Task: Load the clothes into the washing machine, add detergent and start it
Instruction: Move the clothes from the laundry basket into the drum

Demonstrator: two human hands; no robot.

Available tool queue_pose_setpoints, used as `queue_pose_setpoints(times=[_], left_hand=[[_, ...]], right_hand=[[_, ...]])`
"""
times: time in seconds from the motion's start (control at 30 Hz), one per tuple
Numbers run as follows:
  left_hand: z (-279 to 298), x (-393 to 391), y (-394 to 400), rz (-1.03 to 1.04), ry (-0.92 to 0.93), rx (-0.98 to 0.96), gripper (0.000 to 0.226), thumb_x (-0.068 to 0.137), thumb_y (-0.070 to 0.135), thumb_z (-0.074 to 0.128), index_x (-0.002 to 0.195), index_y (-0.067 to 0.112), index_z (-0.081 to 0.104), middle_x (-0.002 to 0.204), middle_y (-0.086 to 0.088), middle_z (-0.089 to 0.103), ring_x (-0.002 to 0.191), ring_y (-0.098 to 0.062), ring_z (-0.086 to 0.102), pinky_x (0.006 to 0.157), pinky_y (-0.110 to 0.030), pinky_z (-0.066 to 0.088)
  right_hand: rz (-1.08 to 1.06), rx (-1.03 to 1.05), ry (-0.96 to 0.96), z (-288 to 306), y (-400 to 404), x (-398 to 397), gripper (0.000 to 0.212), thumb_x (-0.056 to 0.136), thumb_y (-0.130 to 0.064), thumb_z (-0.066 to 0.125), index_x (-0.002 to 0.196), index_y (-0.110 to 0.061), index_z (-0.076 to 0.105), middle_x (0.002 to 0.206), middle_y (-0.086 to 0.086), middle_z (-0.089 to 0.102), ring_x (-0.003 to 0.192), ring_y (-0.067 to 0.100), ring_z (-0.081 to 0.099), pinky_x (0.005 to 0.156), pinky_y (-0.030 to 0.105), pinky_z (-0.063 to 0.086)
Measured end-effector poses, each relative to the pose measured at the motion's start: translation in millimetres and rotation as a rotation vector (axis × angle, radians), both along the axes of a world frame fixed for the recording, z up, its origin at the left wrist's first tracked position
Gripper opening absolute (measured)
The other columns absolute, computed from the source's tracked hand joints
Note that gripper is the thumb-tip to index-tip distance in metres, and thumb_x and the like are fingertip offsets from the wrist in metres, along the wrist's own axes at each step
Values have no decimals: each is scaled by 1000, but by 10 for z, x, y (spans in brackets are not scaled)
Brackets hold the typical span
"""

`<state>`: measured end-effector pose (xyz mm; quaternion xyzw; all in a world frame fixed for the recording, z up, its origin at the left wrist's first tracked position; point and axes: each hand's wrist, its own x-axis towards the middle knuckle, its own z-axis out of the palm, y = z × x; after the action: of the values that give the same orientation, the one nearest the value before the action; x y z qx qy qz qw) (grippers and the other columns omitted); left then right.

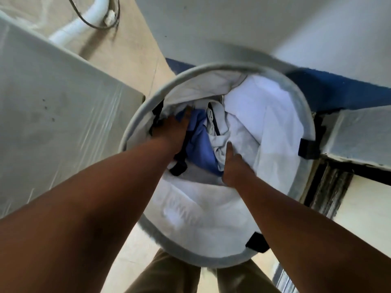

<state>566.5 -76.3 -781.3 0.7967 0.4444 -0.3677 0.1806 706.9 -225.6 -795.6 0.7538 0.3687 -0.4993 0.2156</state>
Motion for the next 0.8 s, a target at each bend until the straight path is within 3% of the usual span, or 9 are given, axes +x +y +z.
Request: queue_pose_setpoints(times=[0.1,0.2,0.3,0.37,0.43,0.53,0.6,0.67,0.8], left_hand=[[45,37,29,15,28,-94,61,91,24,51,145,14,25,133,-19,50,118,-38,53,97,-48,46],[229,93,7,35,-71,-133,36,81,24,58,115,16,52,115,-8,61,103,-29,60,83,-36,51],[437,150,-82,80,-128,-148,31,75,31,59,104,22,58,106,-3,65,97,-26,62,77,-30,48],[600,189,-180,71,-153,-159,32,73,31,61,104,23,59,106,-3,65,99,-27,63,74,-28,45],[791,191,-294,26,-182,-166,32,72,31,62,103,23,59,106,-4,65,98,-27,63,71,-27,44],[1141,137,-437,11,-196,-191,29,70,34,62,97,25,55,103,-2,64,96,-27,62,68,-27,41],[1479,68,-531,33,-221,-202,26,70,37,62,92,27,52,102,-2,64,95,-26,61,67,-27,37],[1860,11,-593,68,-268,-209,24,70,37,62,89,27,50,101,-1,64,95,-27,61,66,-26,35],[2817,-87,-669,86,-382,-205,31,70,39,63,98,27,56,101,-2,66,97,-28,61,68,-26,36]], right_hand=[[-189,0,71,-15,74,-12,72,96,-27,48,153,-16,6,139,21,46,123,35,50,105,44,40],[-131,21,72,74,108,-21,60,90,-20,56,144,-11,31,140,16,47,126,32,49,104,38,42],[-75,94,91,194,131,-13,40,89,-12,55,129,-5,52,131,16,56,121,31,54,97,31,43],[-145,146,75,285,137,-2,26,89,-11,55,112,-3,63,117,19,63,106,31,60,83,29,45],[-292,230,74,433,95,4,15,86,-12,57,97,-5,65,109,22,64,89,29,60,73,28,43],[-430,335,82,742,8,-10,27,79,-23,54,98,-10,68,108,22,63,91,34,63,80,35,52],[-501,402,87,1098,-54,-33,25,82,-16,55,98,-2,67,106,21,62,92,34,62,78,30,49],[-534,441,85,1488,-115,-60,15,81,-9,54,85,2,64,96,22,61,82,31,60,69,24,41],[-598,547,85,2430,-248,-95,14,69,-18,48,55,-20,43,77,14,57,68,30,56,60,30,39]])
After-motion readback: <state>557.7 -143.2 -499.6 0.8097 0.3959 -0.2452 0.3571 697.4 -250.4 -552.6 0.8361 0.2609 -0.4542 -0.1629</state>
